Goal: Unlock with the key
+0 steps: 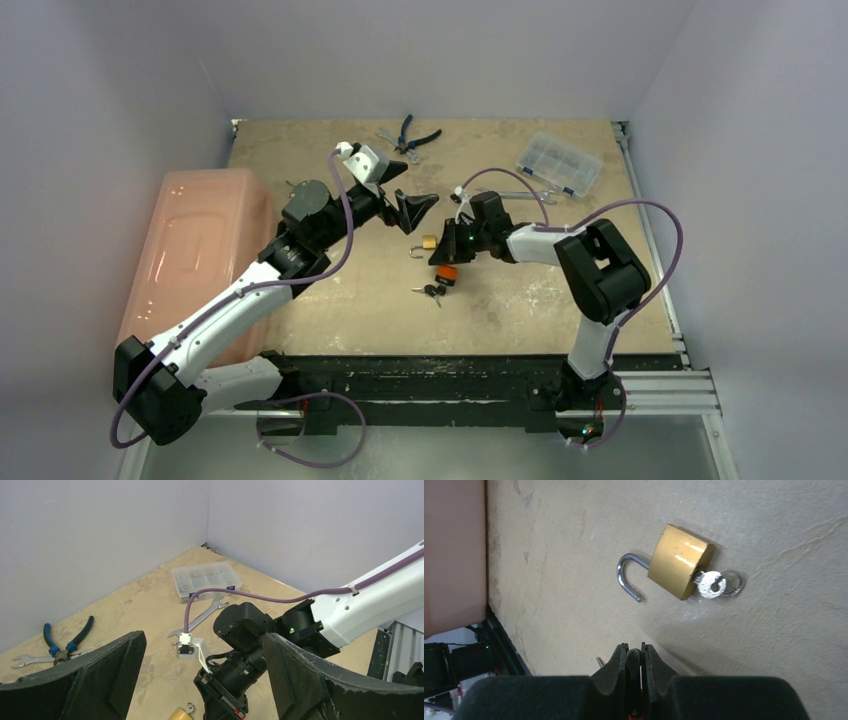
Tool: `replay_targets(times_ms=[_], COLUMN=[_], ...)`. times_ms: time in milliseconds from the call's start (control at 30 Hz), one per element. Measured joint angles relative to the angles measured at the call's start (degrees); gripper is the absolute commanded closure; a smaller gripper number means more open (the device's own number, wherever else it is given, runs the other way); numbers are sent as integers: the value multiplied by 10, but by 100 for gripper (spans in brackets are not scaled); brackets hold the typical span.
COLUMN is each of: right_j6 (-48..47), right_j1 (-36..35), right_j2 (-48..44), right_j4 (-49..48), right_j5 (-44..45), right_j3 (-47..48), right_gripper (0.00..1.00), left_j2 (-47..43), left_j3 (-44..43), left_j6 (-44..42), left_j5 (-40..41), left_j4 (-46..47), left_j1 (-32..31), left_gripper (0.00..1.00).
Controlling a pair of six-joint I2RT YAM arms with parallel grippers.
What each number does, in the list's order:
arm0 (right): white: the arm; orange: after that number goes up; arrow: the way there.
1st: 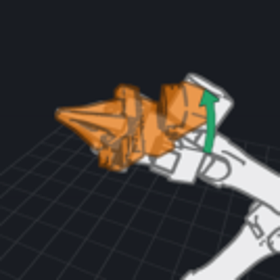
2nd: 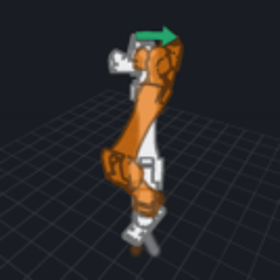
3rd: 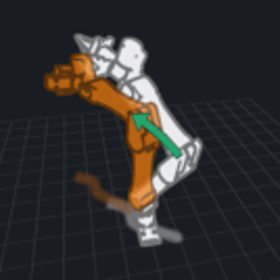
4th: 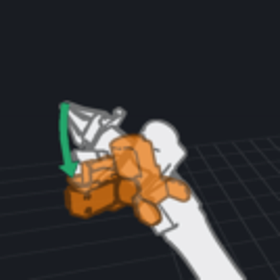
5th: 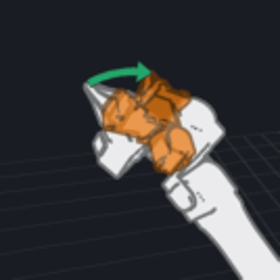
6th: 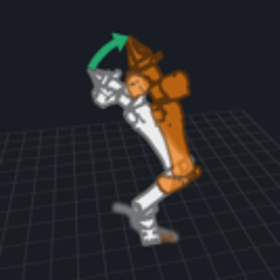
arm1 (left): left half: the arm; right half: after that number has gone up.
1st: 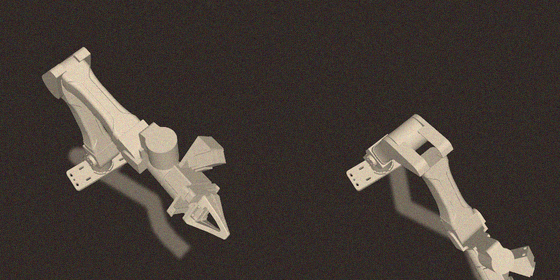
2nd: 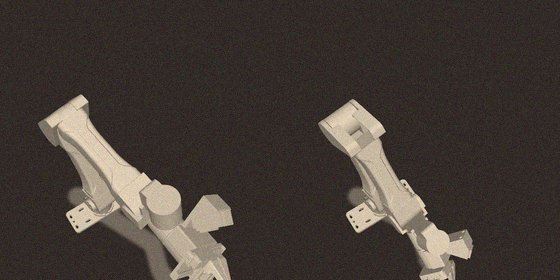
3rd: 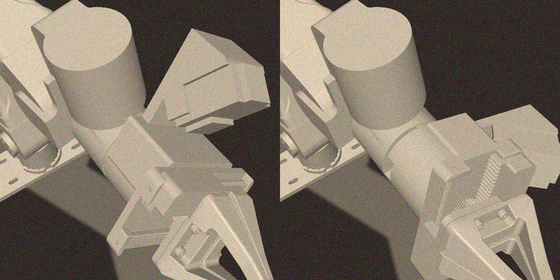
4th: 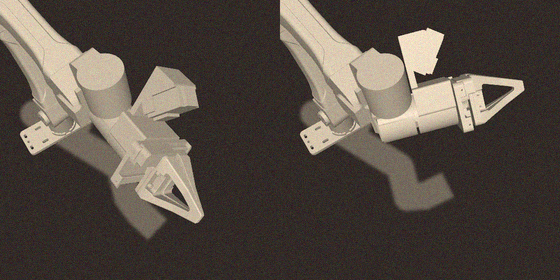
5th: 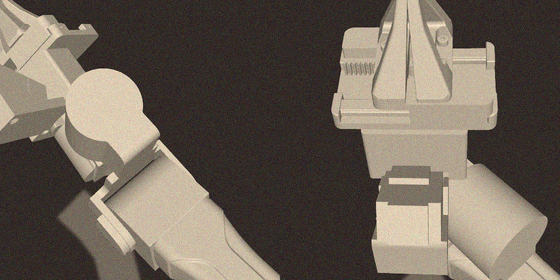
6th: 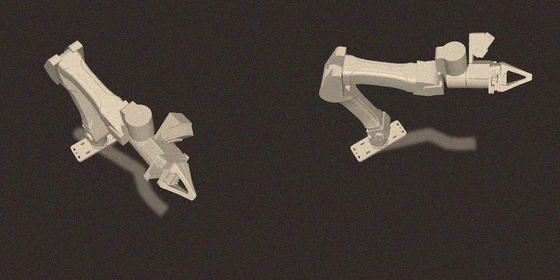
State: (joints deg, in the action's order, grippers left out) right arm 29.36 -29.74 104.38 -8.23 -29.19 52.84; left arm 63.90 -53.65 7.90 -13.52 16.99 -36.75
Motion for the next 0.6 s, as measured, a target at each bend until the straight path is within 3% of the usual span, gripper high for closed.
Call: replay_targets(times_ms=[200,333,600], right_j6=[5,1,-11], right_j1=[22,29,31], right_j2=[30,31,29], right_j4=[22,40,94], right_j5=[-17,-12,26], right_j3=[22,36,71], right_gripper=[64,49,41], left_j2=[4,7,9], left_j3=[0,0,0], left_j6=[0,0,0], left_j5=[-3,-4,-9], left_j4=[0,0,-2], left_j1=[0,0,0], left_gripper=[7,8,9])
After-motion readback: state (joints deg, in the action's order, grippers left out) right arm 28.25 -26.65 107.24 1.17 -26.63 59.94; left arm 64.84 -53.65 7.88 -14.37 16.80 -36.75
